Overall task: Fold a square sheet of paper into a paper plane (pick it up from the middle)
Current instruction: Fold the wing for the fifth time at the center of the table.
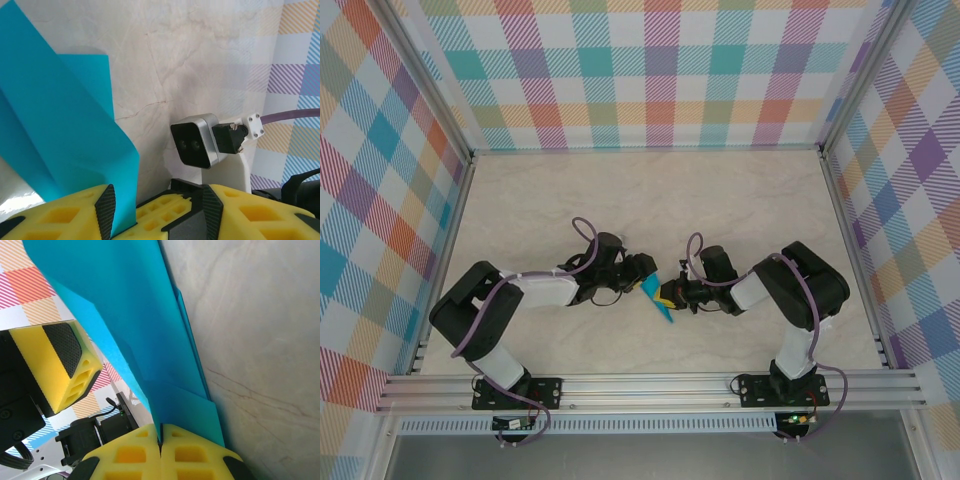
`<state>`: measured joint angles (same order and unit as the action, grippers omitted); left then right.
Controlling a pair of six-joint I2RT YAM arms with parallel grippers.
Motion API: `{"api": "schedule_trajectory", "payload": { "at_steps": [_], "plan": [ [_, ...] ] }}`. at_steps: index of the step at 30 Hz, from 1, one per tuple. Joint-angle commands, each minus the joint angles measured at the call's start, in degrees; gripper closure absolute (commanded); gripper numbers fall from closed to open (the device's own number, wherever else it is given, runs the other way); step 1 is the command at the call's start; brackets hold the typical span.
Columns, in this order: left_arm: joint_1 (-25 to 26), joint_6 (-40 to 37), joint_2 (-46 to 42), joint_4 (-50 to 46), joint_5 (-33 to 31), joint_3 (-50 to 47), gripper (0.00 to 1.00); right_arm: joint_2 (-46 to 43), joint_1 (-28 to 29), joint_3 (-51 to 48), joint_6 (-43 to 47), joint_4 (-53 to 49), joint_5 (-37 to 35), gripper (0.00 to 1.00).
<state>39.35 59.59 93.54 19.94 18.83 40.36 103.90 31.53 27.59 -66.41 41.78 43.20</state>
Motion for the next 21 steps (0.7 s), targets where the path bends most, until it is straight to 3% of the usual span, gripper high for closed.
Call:
{"api": "schedule_trajectory", "payload": {
  "at_steps": [1,12,21],
  "plan": [
    [0.8,-0.24,1.59,2.29,-0.84,1.62,0.48,0.61,-0.15,0.39,1.46,-3.68,0.27,0.99],
    [0.81,-3.14,6.93,-0.78,-3.1,4.28,0.48,-0.21,-0.15,0.04,1.91,-5.21,-1.04,0.96],
    [0.68,-3.77,8.46,-6.0,-4.11,4.79,0.49,-7.88,-0.15,1.65,9.91,-23.51,-6.24,0.86]
  ]
}}
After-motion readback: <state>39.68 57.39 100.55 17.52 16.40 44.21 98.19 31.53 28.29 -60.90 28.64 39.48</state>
